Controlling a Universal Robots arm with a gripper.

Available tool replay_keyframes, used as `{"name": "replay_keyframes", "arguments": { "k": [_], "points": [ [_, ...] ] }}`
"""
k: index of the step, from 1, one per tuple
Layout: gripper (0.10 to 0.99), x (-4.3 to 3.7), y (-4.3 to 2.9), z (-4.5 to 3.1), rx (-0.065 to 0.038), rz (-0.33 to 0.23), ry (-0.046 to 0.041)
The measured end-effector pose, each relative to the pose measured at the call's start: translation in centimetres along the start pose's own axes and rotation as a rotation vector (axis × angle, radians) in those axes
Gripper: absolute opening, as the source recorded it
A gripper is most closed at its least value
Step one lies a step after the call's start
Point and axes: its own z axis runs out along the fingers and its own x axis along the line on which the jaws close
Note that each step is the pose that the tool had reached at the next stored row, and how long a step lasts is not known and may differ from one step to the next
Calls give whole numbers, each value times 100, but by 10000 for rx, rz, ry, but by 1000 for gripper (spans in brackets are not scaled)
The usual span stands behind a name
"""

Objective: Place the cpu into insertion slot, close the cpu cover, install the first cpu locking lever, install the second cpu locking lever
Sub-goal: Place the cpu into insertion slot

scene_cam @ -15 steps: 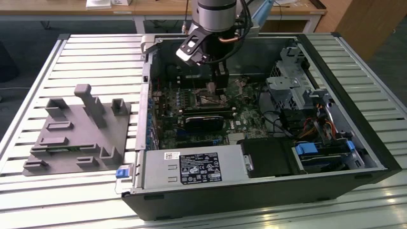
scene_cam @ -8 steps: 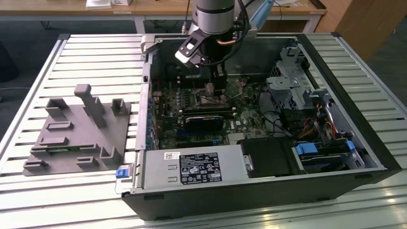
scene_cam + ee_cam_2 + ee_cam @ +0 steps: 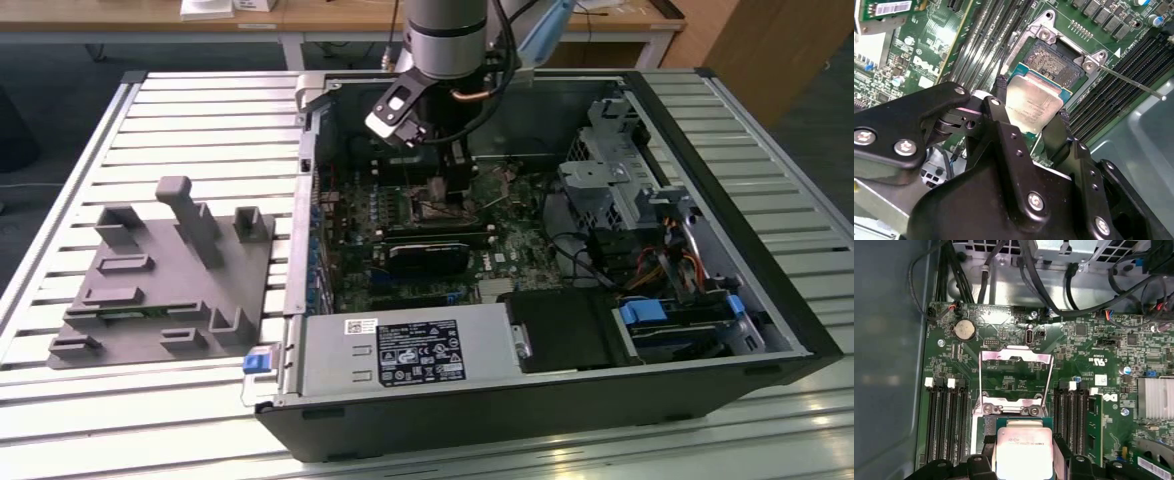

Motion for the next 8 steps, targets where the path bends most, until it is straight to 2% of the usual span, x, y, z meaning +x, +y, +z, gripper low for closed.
{"name": "replay_keyframes", "arguments": {
  "k": [8],
  "points": [
    [533, 21, -21, 103, -1, 4, 59]
  ]
}}
